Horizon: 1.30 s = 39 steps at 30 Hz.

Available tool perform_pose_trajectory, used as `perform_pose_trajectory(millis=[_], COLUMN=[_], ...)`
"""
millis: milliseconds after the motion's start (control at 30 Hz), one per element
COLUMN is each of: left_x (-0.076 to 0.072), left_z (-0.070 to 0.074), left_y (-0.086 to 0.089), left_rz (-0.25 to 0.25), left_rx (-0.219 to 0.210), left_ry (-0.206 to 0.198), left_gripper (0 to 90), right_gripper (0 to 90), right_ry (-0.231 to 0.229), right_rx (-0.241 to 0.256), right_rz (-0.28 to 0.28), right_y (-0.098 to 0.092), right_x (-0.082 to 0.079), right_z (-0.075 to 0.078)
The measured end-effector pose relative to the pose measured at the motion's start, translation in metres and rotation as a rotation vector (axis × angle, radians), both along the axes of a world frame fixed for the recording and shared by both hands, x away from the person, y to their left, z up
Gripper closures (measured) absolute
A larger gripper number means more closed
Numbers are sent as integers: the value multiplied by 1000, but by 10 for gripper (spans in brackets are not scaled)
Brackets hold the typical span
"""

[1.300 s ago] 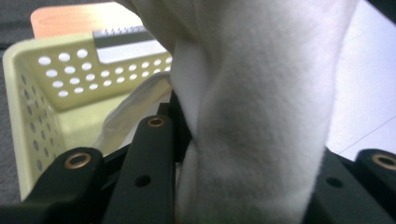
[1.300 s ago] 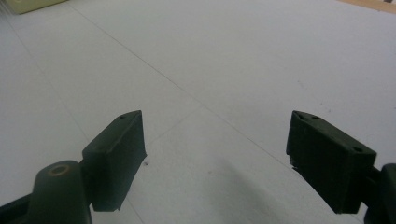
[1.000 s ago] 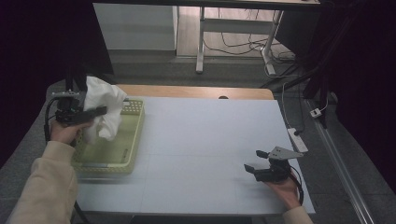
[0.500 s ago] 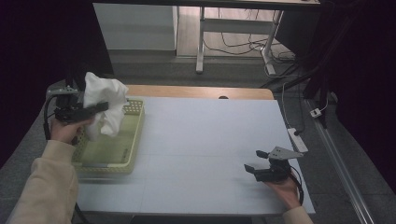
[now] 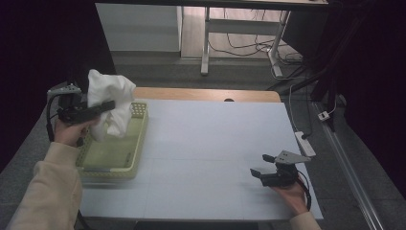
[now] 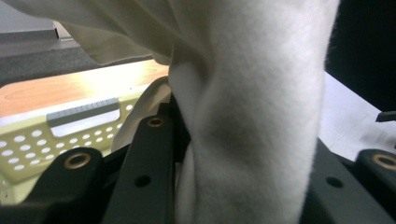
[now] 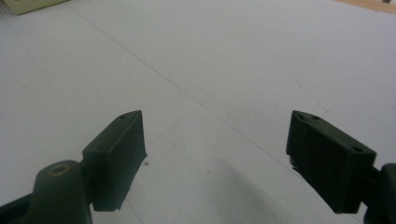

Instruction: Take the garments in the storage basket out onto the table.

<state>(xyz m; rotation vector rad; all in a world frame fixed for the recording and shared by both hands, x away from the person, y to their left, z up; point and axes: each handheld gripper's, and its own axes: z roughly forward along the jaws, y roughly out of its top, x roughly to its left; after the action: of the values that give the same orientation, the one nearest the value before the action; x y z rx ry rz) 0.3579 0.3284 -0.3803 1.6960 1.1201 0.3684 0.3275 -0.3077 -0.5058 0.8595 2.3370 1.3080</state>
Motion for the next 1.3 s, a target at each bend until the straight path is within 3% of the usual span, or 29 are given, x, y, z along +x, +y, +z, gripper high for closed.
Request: perform_pose_trajectory(millis=[433,967,1300], left_x=[-2,0,3], left_z=[9,19,23], left_y=[-15,-44,-72], left_rz=[-26,-99,-157], left_rx=[-24,-46,-16], left_ry=[-34,-64,-69], left_gripper=[711,711,711], right_gripper=[201,200,200], right_ry=[2,3,2], right_rx=[1,-5,-4], right_rz=[-1,-4,0], right_y=[0,0,0], right_x=[0,0,0], right_z=[0,-1,-1])
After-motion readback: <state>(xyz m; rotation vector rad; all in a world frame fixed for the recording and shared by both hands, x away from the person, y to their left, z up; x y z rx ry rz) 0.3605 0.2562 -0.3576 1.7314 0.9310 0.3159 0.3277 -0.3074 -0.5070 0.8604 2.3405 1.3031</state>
